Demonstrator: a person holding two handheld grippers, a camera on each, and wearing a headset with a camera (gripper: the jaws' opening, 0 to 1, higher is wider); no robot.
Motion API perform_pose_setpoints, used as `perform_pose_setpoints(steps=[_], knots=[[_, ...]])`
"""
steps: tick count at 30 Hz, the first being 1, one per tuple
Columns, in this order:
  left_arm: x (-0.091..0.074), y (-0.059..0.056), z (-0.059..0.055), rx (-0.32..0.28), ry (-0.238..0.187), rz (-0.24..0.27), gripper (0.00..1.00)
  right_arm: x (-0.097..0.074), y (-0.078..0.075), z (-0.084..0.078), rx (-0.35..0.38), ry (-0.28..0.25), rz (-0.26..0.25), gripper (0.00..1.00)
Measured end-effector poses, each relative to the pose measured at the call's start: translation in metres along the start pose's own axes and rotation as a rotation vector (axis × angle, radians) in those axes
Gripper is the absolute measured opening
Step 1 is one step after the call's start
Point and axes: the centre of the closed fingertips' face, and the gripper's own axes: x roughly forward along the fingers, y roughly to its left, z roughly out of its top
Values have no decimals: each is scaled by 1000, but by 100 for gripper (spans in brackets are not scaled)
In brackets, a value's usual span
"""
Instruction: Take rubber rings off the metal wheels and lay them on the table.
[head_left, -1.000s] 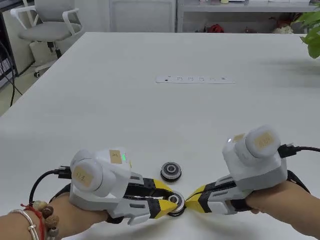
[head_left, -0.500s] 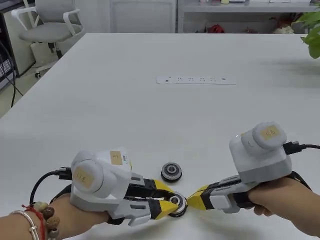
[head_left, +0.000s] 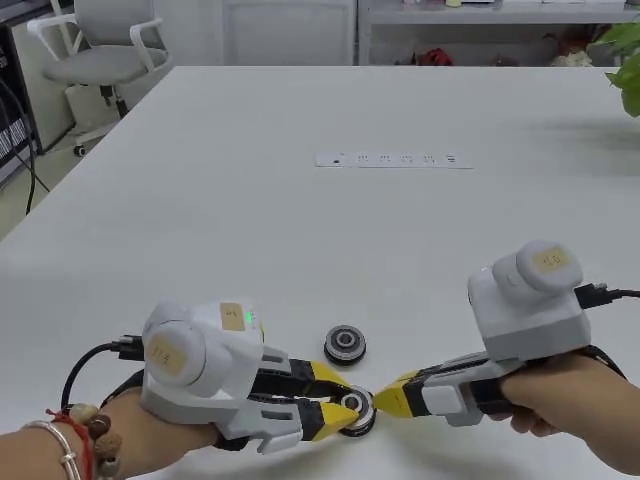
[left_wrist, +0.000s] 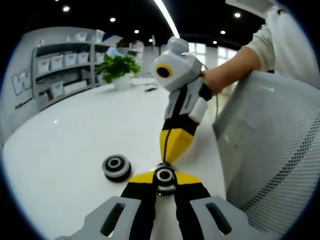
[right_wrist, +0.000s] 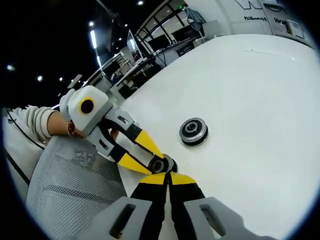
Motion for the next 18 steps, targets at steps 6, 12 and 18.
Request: perform_pose_setpoints(steps=[6, 12, 18], knots=[[0, -1, 0, 10, 1, 1, 14, 0, 2, 1, 3, -2, -1, 0], [0, 0, -1, 15, 4, 2, 14, 1, 3, 2, -8, -1, -3, 0], [0, 1, -2, 15, 4, 3, 14, 1, 4, 3, -13, -4, -1, 0]])
